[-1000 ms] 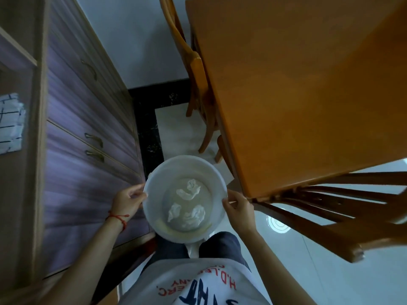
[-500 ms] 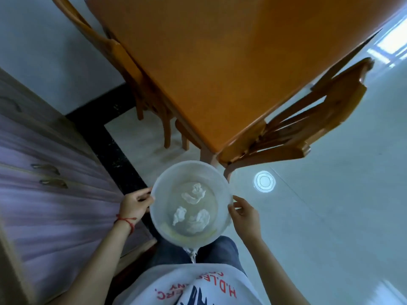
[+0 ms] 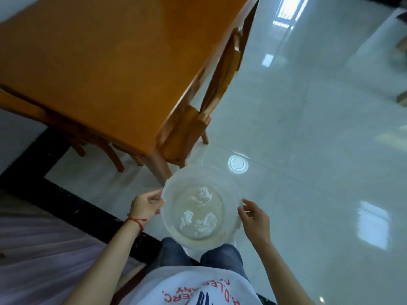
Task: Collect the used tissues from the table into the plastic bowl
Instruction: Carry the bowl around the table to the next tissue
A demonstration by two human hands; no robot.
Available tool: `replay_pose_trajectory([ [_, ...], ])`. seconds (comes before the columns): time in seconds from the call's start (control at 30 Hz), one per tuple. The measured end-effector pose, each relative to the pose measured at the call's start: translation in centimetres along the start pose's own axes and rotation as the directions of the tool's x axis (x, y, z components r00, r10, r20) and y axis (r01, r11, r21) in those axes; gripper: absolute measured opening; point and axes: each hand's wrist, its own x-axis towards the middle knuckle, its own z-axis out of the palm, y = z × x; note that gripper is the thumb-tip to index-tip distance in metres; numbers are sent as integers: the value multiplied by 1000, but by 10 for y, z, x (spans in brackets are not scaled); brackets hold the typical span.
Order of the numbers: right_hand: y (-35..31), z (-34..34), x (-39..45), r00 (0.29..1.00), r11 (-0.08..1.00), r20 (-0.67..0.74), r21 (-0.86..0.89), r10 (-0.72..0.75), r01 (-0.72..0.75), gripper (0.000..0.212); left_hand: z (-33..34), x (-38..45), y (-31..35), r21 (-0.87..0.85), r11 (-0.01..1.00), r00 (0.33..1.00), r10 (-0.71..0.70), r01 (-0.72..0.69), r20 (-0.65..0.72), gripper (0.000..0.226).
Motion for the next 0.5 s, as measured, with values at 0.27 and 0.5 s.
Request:
replay_pose_trajectory([
  [0.27, 33, -99, 28, 990, 997, -137, 68, 41, -32, 20, 108, -9, 61, 86, 993, 989, 69, -81, 134, 42],
  [0.5, 41, -176, 67, 976, 993, -210, 118, 53, -28, 21, 190, 3, 117, 114, 984, 971, 111, -138, 214, 46],
])
